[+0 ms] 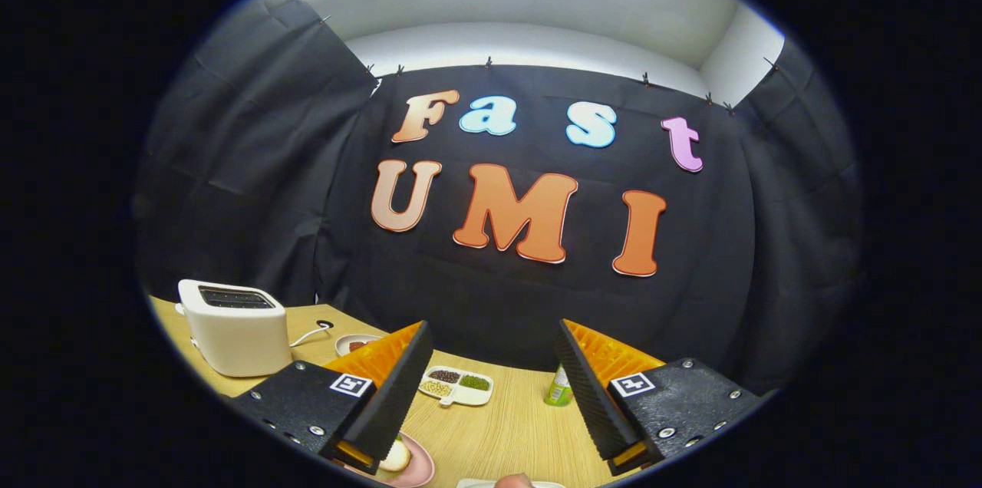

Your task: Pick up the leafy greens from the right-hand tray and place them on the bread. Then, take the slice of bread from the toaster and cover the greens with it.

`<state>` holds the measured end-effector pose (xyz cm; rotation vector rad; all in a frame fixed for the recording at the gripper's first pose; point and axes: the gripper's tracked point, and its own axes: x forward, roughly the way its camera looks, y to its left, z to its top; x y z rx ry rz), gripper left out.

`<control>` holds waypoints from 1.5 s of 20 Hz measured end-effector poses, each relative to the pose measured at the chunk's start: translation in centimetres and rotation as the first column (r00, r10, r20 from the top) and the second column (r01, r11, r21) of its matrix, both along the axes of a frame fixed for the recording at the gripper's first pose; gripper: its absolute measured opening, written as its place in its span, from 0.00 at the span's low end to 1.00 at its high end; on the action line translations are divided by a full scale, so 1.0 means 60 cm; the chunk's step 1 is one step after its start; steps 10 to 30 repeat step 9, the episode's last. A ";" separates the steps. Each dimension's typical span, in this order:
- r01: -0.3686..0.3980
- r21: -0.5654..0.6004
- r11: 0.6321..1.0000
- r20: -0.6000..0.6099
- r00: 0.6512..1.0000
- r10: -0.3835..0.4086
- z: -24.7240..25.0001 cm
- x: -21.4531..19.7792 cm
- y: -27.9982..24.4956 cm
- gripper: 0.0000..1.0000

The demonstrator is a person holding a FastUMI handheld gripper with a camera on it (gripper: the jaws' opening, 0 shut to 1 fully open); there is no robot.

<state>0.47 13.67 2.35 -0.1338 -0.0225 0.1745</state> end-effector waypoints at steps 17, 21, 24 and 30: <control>0.000 0.031 1.000 0.016 1.000 0.000 -0.005 0.010 -0.017 0.97; 0.000 0.031 1.000 0.016 1.000 0.000 -0.005 0.010 -0.017 0.97; 0.000 0.031 1.000 0.016 1.000 0.000 -0.005 0.010 -0.017 0.97; 0.000 0.031 1.000 0.016 1.000 0.000 -0.005 0.010 -0.017 0.97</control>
